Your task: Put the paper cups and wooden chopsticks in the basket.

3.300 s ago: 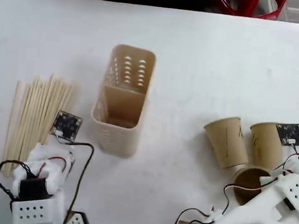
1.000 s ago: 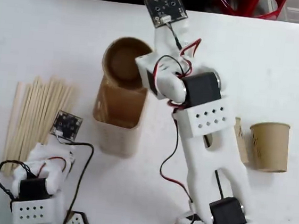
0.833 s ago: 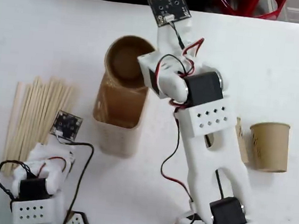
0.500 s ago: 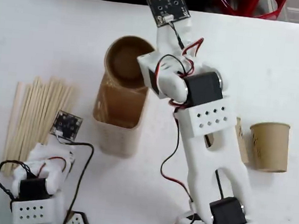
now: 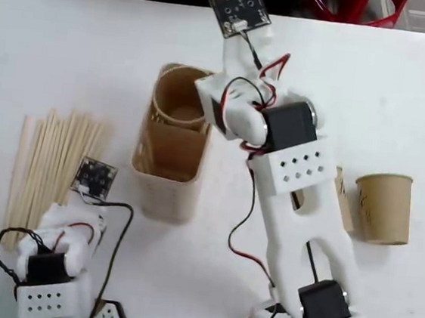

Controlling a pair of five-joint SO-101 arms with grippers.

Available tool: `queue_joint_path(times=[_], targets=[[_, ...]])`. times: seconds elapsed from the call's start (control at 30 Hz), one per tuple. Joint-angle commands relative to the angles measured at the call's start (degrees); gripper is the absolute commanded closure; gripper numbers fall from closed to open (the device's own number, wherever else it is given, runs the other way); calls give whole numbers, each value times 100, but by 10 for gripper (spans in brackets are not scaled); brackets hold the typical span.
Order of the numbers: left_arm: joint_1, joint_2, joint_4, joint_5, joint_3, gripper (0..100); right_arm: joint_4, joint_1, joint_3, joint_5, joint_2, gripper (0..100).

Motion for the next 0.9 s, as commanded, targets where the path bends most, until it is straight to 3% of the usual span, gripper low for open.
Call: queue_joint_path(times=[0.0,0.33,0.5,0.73,0.8,0.87], targets=[[-31,-40,26,-35,-9,897,-110,48,-132,62,-66,825],[-31,-40,26,-35,-9,897,1095,330,-290,70,-1640,826],[-31,-40,26,-35,-9,897,1640,1974,-290,229,-2053,826],[-31,-40,26,-35,-9,897,1938,4673,325,2321,-1367,822],[-31,-40,26,-35,-9,897,1666,5042,413,2866,-971,818],[-31,-40,26,-35,-9,897,1411,5262,334,2910,-523,793]])
